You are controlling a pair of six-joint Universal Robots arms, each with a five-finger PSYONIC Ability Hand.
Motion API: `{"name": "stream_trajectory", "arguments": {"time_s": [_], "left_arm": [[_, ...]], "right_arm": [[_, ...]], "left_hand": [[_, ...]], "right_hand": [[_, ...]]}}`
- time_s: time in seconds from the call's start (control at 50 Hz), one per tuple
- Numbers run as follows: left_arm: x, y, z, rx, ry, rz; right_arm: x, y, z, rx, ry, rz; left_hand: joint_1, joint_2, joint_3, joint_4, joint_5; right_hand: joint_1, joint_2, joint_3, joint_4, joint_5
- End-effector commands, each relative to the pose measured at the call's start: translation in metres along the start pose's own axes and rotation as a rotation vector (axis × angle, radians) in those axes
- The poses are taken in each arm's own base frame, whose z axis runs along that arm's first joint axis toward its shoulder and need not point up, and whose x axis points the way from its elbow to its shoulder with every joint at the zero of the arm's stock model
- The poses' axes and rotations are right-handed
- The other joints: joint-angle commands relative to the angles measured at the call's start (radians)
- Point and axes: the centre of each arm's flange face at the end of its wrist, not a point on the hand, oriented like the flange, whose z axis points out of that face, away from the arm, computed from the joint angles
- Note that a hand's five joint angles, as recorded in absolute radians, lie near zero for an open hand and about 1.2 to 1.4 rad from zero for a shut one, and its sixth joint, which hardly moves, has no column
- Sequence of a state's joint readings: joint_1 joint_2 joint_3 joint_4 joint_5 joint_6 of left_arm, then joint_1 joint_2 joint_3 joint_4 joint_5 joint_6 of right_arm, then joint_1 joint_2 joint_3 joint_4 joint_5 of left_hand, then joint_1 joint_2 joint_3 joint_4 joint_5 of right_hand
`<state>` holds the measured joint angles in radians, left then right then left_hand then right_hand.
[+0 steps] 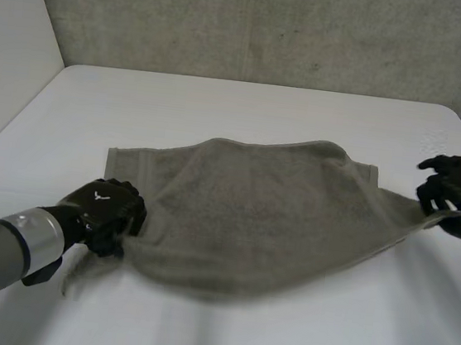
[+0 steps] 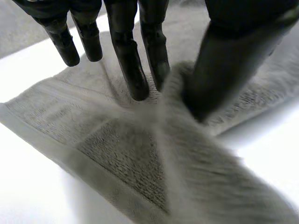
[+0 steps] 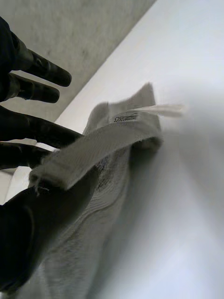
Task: Fold the towel.
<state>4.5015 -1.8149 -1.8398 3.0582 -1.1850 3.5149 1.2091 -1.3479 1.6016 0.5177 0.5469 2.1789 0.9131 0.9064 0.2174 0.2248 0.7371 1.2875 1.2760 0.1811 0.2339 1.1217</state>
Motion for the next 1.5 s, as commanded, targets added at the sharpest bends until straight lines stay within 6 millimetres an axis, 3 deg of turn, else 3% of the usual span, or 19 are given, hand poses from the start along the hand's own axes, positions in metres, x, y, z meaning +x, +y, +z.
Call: {"name": "stream_trajectory", "arguments": {"time_s": [0.02,0.1,0.28,0.48,0.64,0.84,0.88,0.98,1.06,1.28,1.5], "left_arm": [[-0.006,0.008,0.029,-0.038,0.011,0.004],[-0.022,0.003,0.054,-0.029,-0.026,0.013],[-0.051,-0.013,0.083,0.042,-0.102,0.037],[-0.064,-0.019,0.085,0.066,-0.193,0.051],[-0.072,-0.013,0.079,0.046,-0.211,0.027],[-0.059,-0.033,0.034,0.102,-0.217,0.042],[-0.050,-0.038,0.015,0.126,-0.202,0.050],[-0.036,-0.039,-0.012,0.126,-0.176,0.047],[-0.018,-0.027,-0.034,0.068,-0.143,0.023],[0.014,0.002,-0.062,-0.001,-0.148,0.006],[0.033,0.015,-0.071,-0.053,-0.245,-0.048]], "right_arm": [[-0.023,-0.009,0.019,0.025,-0.103,0.011],[-0.024,-0.012,0.026,0.035,-0.125,0.030],[-0.034,-0.020,0.040,0.057,-0.180,0.025],[-0.037,-0.017,0.044,0.054,-0.196,0.035],[-0.039,-0.015,0.044,0.048,-0.202,0.046],[-0.042,-0.013,0.045,0.047,-0.209,0.048],[-0.042,-0.013,0.045,0.045,-0.209,0.051],[-0.044,-0.011,0.045,0.041,-0.213,0.058],[-0.045,-0.011,0.045,0.042,-0.216,0.059],[-0.045,-0.010,0.045,0.042,-0.214,0.058],[-0.046,-0.009,0.045,0.040,-0.218,0.062]], "left_hand": [[-0.148,-0.141,-0.043,-0.050,-0.146],[-0.273,-0.267,-0.043,-0.050,-0.272],[-0.423,-0.417,-0.043,-0.050,-0.422],[-0.541,-0.534,-0.043,-0.050,-0.540],[-0.565,-0.558,-0.043,-0.050,-0.563],[-0.565,-0.558,-0.043,-0.050,-0.563],[-0.567,-0.561,-0.043,-0.050,-0.566],[-0.567,-0.561,-0.043,-0.050,-0.566],[-0.567,-0.561,-0.043,-0.050,-0.566],[-0.573,-0.567,-0.043,-0.050,-0.572],[-0.726,-0.719,-0.043,-0.050,-0.725]], "right_hand": [[0.054,0.066,-0.007,-0.059,0.045],[0.054,0.066,-0.007,-0.059,0.045],[0.054,0.066,-0.007,-0.059,0.045],[0.054,0.066,-0.007,-0.059,0.045],[0.054,0.066,-0.007,-0.059,0.045],[0.054,0.066,-0.007,-0.059,0.045],[0.054,0.066,-0.007,-0.059,0.045],[0.054,0.066,-0.007,-0.059,0.045],[0.054,0.066,-0.007,-0.059,0.045],[0.054,0.066,-0.007,-0.059,0.045],[0.054,0.066,-0.007,-0.059,0.045]]}}
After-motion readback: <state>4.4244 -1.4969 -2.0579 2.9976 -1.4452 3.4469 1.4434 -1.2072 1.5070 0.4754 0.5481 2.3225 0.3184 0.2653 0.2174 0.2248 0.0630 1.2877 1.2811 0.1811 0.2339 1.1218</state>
